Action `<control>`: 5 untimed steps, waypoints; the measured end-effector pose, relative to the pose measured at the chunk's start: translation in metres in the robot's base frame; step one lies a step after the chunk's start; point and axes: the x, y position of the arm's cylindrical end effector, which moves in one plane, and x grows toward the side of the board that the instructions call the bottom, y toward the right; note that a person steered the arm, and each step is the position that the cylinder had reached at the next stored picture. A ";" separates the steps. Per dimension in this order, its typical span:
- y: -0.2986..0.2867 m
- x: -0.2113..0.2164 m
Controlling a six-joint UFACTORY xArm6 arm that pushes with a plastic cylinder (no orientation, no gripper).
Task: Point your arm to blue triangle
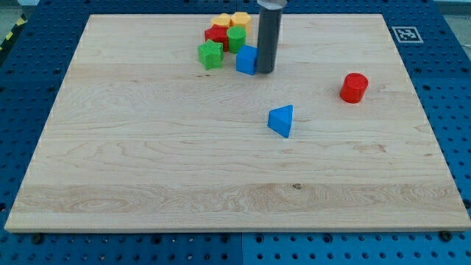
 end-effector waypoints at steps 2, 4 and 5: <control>-0.049 -0.042; -0.030 0.001; -0.020 0.057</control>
